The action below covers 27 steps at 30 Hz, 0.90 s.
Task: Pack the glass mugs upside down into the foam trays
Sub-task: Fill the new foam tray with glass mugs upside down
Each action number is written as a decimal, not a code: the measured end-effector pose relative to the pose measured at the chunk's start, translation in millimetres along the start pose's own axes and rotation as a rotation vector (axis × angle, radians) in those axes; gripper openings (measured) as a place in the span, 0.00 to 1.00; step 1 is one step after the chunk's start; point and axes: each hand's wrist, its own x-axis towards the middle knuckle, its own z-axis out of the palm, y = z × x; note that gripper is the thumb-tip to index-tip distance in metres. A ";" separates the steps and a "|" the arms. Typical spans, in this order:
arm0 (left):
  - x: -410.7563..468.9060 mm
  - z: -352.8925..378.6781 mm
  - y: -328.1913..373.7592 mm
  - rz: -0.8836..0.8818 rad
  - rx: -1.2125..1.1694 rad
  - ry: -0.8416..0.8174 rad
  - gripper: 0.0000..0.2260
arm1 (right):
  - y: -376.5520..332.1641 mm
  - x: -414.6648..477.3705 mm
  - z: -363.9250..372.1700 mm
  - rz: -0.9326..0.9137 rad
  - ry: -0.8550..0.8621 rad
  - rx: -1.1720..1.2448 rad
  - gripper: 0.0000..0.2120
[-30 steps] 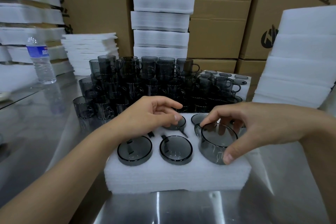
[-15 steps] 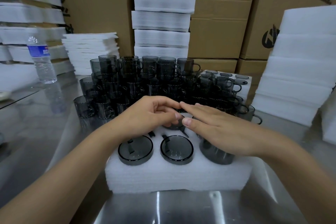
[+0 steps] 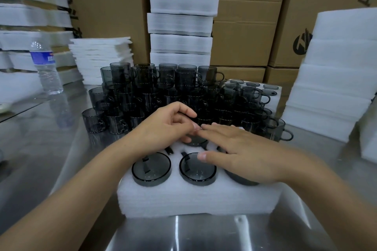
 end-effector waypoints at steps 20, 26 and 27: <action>-2.6 3.2 3.3 0.017 0.015 0.016 0.01 | 2.2 3.3 6.2 0.018 0.006 -0.011 0.39; -3.1 4.3 4.9 0.031 0.018 0.040 0.04 | 1.6 5.1 5.8 0.023 0.012 0.073 0.40; -3.4 4.0 4.5 0.035 0.023 0.043 0.04 | 1.4 5.0 6.9 0.034 0.009 0.046 0.40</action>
